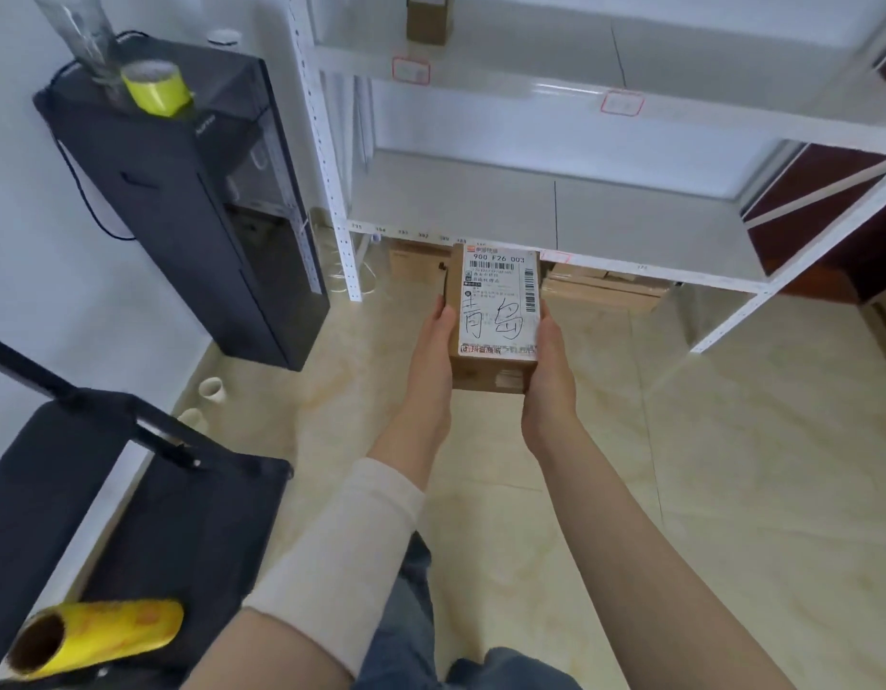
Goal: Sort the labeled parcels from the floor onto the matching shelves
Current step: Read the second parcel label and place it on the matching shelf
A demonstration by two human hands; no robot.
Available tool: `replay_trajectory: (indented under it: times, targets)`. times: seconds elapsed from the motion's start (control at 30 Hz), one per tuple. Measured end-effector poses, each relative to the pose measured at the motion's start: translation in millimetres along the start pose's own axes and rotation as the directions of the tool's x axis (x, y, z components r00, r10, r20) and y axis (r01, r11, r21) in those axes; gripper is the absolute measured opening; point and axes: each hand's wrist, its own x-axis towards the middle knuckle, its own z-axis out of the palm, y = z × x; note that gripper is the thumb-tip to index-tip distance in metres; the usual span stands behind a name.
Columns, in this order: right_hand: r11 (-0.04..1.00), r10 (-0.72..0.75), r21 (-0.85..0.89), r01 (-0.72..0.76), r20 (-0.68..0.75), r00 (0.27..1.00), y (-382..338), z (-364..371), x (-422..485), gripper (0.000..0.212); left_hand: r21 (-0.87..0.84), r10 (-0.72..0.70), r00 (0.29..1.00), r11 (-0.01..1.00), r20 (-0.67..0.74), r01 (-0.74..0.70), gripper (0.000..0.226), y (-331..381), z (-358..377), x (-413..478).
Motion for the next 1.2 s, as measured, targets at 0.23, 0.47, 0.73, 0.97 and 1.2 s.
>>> replay_trajectory:
  times: [0.23, 0.47, 0.73, 0.97, 1.2]
  targets:
    - [0.998, -0.057, 0.015, 0.057, 0.004, 0.998, -60, 95, 106, 0.047, 0.01, 0.043, 0.997, 0.999, 0.066, -0.044, 0.051, 95, -3, 125]
    - [0.989, -0.144, 0.011, 0.144, -0.028, 0.989, -122, 157, 197, 0.046, 0.034, 0.096, 0.99, 0.994, 0.103, -0.1, 0.055, 177, 18, 223]
    - [0.96, -0.279, 0.047, 0.277, 0.037, 0.96, -222, 210, 284, 0.046, 0.0, 0.258, 0.961, 0.966, 0.101, -0.259, 0.04, 284, 67, 304]
    - [0.889, -0.457, 0.081, 0.45, 0.112, 0.883, -320, 241, 333, 0.05, 0.029, 0.453, 0.886, 0.888, 0.101, -0.458, 0.062, 380, 117, 342]
    - [0.836, -0.547, 0.181, 0.518, 0.2, 0.813, -389, 276, 370, 0.049, 0.0, 0.598, 0.793, 0.798, 0.115, -0.602, 0.057, 452, 138, 374]
